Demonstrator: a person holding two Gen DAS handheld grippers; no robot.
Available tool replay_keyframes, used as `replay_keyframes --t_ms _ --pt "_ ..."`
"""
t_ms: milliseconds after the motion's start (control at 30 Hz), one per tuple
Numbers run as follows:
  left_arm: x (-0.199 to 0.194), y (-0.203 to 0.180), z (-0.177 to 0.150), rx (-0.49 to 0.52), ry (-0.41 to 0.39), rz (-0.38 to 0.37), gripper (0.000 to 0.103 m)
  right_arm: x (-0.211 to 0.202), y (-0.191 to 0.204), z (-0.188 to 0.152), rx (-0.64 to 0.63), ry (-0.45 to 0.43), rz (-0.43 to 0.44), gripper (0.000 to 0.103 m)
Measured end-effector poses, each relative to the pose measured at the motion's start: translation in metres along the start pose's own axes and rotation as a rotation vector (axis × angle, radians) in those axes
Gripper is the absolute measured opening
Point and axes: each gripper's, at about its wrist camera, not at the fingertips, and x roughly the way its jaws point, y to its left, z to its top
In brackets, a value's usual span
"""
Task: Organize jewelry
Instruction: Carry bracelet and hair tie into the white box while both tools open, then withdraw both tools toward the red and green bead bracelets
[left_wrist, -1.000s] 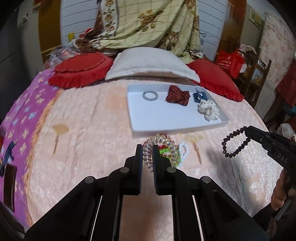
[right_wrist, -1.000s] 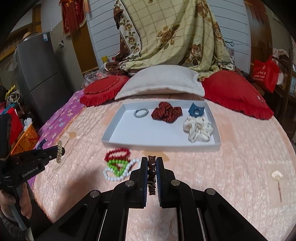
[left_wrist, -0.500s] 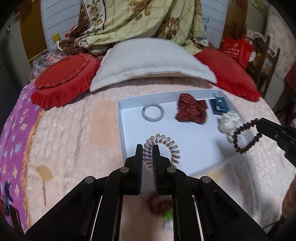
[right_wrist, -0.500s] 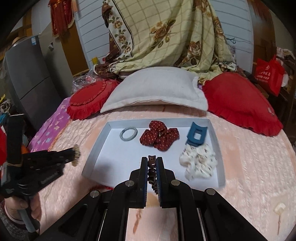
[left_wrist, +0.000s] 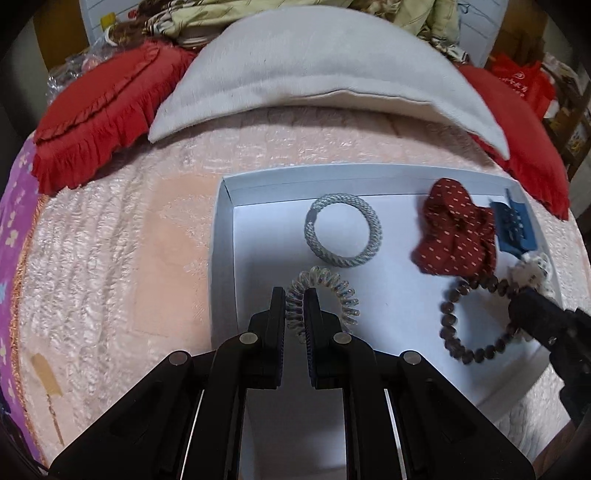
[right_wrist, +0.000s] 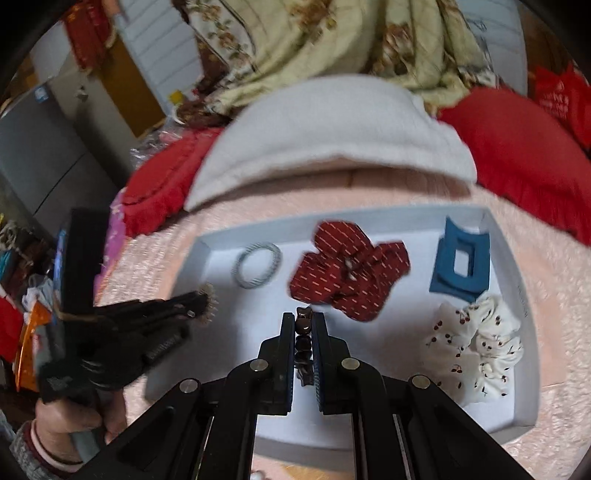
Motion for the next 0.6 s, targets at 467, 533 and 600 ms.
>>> replay_keyframes --t_ms 467,533,600 --pt "0.016 0.011 0.022 -0.044 0.014 -0.067 0.028 0.014 -0.016 0.0 -0.018 0.013 -0.041 0.008" --pt "0.013 0.015 0.025 -0.062 0.006 -0.13 0.034 0.01 -0.01 0.0 -0.048 0.004 -0.048 0.008" --pt "0.007 0.021 0.024 -0.084 -0.007 -0.168 0.039 0.004 -0.005 0.0 -0.055 -0.01 -0.045 0.016"
